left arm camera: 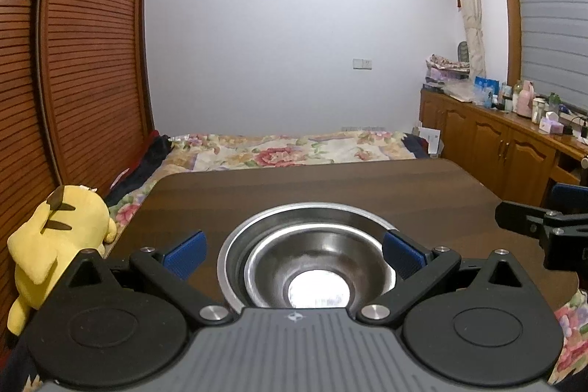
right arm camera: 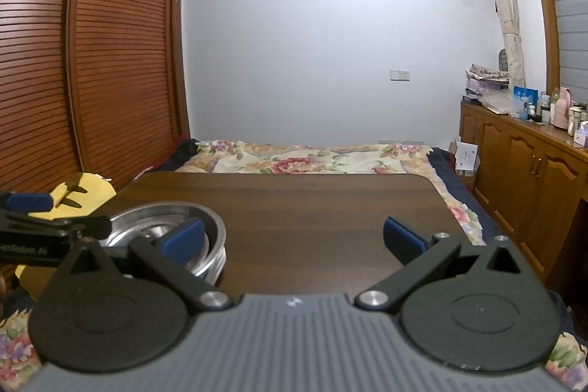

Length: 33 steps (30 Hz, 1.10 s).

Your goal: Organize plates and bowls

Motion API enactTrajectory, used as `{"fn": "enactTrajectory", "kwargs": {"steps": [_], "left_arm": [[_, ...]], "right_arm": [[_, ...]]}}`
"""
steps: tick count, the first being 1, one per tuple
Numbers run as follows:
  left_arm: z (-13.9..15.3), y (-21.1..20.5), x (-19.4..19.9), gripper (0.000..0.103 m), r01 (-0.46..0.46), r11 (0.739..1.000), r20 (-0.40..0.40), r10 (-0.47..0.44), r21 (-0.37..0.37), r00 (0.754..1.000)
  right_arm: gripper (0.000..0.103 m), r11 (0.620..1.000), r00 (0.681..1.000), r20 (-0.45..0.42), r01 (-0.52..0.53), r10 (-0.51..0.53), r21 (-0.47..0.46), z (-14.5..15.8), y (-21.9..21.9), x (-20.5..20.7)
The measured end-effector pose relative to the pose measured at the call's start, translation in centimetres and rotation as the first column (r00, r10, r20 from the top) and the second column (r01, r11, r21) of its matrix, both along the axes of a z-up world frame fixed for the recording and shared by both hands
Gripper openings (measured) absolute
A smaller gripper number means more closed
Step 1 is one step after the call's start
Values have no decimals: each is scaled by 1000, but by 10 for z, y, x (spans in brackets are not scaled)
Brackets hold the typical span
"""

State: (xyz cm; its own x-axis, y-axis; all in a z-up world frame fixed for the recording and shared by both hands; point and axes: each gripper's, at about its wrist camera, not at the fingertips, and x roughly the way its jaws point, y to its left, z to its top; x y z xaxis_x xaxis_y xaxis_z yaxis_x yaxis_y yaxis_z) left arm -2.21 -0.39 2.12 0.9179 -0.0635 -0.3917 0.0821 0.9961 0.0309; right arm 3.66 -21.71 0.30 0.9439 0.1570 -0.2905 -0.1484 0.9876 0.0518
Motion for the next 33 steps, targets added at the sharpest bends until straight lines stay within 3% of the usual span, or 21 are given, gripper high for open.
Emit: {"fn": "enactTrajectory", "kwargs": {"steps": [33], "left_arm": [[-30,1,-3,103,-27,1000,-48,27,1,998]], "right_arm": [[103,999,996,-76,41,-42,-17,-29,-2,-1]]}}
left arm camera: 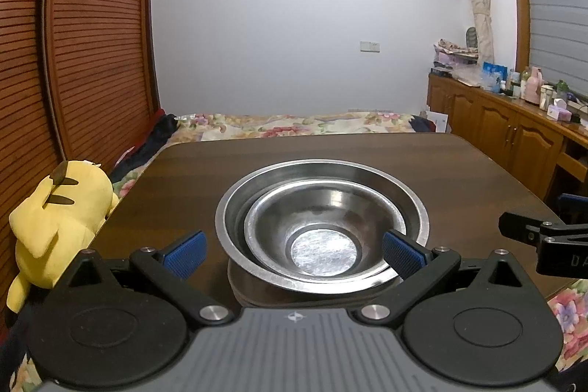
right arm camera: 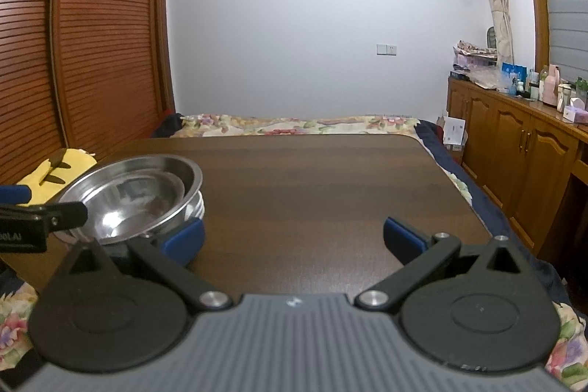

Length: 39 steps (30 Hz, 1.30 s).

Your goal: Organize plates and bowls

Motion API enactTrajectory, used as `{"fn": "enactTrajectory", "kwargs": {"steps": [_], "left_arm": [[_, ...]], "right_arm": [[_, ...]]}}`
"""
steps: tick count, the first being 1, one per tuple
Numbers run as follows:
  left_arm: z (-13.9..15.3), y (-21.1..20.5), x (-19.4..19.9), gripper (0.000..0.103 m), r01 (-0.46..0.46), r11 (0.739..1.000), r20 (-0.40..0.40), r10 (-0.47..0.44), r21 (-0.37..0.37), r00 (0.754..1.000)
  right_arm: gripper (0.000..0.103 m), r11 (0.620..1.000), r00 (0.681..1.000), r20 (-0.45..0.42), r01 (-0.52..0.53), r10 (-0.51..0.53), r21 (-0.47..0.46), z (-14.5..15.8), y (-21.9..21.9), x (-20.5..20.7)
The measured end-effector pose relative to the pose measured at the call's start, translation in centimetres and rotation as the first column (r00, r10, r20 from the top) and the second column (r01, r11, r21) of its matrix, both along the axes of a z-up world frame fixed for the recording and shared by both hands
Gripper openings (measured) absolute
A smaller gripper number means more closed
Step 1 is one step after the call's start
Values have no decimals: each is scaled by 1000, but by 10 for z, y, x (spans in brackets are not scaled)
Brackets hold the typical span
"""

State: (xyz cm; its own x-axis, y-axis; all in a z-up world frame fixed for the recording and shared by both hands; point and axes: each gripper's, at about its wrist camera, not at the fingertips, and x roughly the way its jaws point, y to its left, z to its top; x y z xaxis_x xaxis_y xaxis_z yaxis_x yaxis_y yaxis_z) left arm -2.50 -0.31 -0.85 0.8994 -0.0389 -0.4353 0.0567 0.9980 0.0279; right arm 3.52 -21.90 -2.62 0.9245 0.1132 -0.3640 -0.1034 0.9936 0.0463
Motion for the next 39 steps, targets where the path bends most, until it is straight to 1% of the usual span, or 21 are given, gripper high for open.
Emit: {"fn": "enactTrajectory", "kwargs": {"steps": [39], "left_arm": [[2,3,0,103,-12,1000,4,12,0,1000]], "right_arm": [[103,1000,1000,5,7,-7,8,-1,-2,4]]}}
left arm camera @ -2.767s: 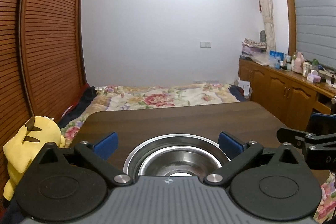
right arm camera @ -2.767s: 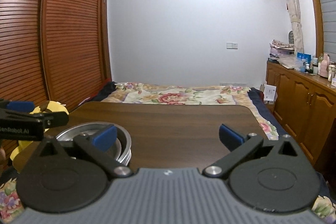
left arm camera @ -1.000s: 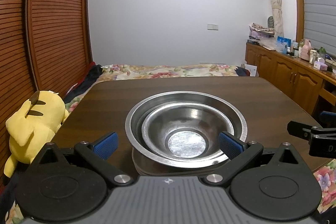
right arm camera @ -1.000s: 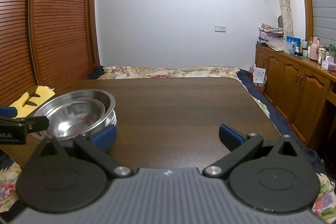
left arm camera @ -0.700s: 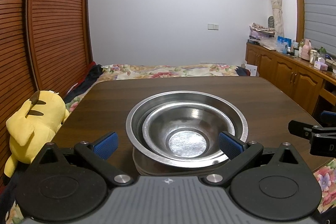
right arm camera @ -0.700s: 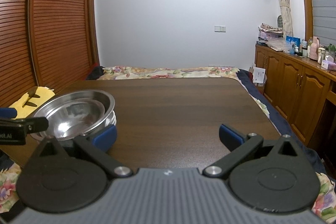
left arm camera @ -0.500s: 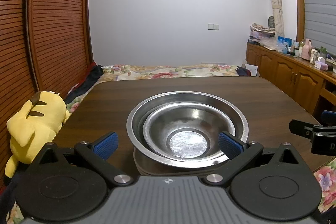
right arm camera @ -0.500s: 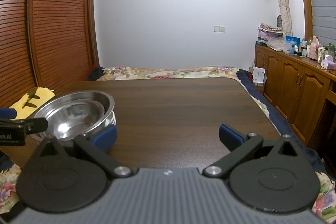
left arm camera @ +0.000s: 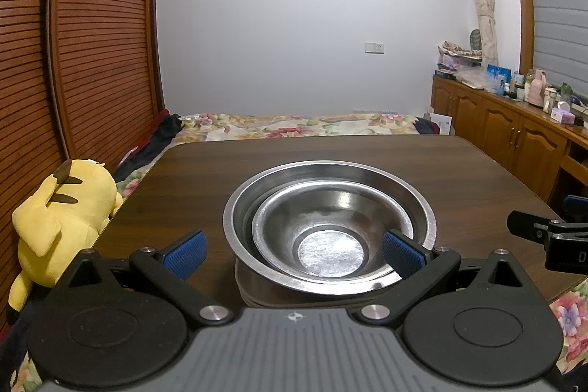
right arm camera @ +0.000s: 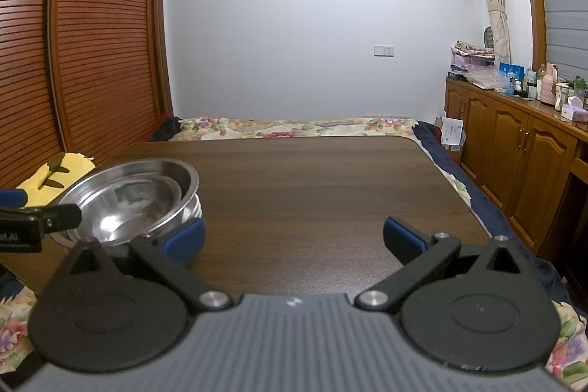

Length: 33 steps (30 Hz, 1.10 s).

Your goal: Organize plates and bowls

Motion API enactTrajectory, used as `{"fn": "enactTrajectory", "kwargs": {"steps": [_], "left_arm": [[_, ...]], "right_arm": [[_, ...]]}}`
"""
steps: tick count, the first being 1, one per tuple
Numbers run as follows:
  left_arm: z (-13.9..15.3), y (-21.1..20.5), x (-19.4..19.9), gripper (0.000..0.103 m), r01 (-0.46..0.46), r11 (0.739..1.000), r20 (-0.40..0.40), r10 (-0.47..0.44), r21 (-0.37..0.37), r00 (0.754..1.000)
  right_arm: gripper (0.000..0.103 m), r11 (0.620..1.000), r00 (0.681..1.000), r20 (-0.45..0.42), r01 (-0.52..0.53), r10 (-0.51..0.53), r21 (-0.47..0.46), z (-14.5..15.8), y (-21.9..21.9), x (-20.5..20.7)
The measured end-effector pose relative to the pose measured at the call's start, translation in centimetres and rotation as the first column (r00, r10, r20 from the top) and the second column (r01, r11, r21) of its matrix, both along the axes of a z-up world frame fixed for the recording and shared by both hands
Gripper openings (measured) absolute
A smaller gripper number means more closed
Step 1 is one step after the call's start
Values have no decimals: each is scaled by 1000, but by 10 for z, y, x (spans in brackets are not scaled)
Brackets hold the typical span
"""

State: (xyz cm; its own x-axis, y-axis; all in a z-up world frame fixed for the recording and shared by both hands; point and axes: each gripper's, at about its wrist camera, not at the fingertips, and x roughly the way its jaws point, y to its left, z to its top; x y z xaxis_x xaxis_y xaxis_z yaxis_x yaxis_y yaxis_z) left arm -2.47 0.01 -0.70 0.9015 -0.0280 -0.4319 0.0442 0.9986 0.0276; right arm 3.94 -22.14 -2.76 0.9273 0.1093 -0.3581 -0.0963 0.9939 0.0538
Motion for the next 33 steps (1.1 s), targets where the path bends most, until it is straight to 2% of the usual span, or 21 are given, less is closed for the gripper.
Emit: {"fn": "enactTrajectory", "kwargs": {"steps": [33], "left_arm": [[0,1,1,103,0,1000,-1,0,1,1000]], "right_arm": [[103,1000,1000,3,1,-1,6,-2,-3,0]]}}
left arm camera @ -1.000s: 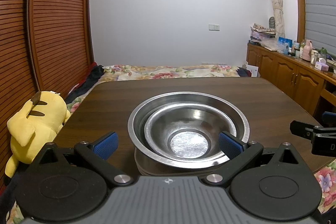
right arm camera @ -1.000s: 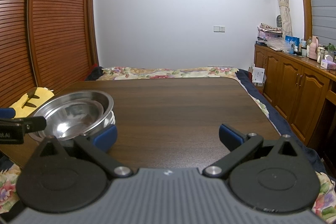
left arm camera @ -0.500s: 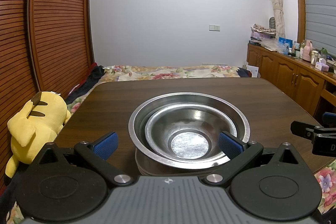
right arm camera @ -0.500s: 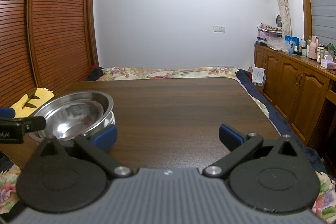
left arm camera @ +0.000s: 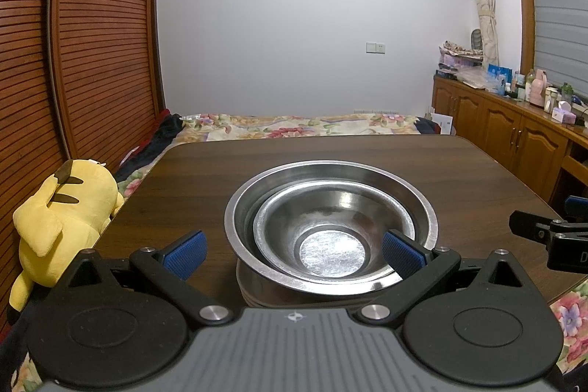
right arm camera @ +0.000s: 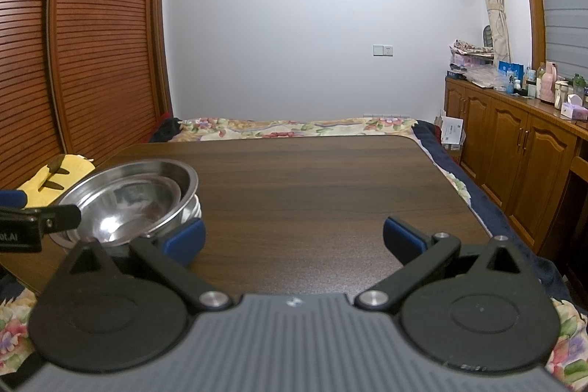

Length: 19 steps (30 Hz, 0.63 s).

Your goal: Organize plates and bowls

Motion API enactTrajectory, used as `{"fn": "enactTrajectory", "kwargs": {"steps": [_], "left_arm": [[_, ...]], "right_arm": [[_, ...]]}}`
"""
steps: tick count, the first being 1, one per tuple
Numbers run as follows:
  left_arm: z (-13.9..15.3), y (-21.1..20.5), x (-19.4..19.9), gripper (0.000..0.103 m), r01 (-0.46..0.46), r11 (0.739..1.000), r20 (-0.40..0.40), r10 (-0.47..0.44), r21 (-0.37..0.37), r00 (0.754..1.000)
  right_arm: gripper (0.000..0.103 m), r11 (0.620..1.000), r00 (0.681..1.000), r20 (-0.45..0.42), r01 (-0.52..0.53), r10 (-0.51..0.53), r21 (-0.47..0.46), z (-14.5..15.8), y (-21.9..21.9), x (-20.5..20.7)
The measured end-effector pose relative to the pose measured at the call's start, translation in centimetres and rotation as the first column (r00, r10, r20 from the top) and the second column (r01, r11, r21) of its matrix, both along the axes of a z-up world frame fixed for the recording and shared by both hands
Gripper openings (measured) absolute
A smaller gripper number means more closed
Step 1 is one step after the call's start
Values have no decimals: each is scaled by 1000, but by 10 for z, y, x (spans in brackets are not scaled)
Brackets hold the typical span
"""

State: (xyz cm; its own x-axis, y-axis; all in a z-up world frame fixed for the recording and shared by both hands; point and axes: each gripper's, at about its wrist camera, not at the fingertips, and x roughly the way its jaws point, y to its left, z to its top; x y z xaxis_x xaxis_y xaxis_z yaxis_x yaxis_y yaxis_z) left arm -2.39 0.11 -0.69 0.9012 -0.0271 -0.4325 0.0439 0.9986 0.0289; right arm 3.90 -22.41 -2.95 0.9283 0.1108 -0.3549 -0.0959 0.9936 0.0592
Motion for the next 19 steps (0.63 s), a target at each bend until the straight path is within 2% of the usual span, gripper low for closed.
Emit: {"fn": "enactTrajectory", "kwargs": {"steps": [19], "left_arm": [[0,-1,0,103,0,1000,-2,0,0,1000]], "right_arm": [[103,1000,1000,-2,2,-2,3,-1,0,0]]}}
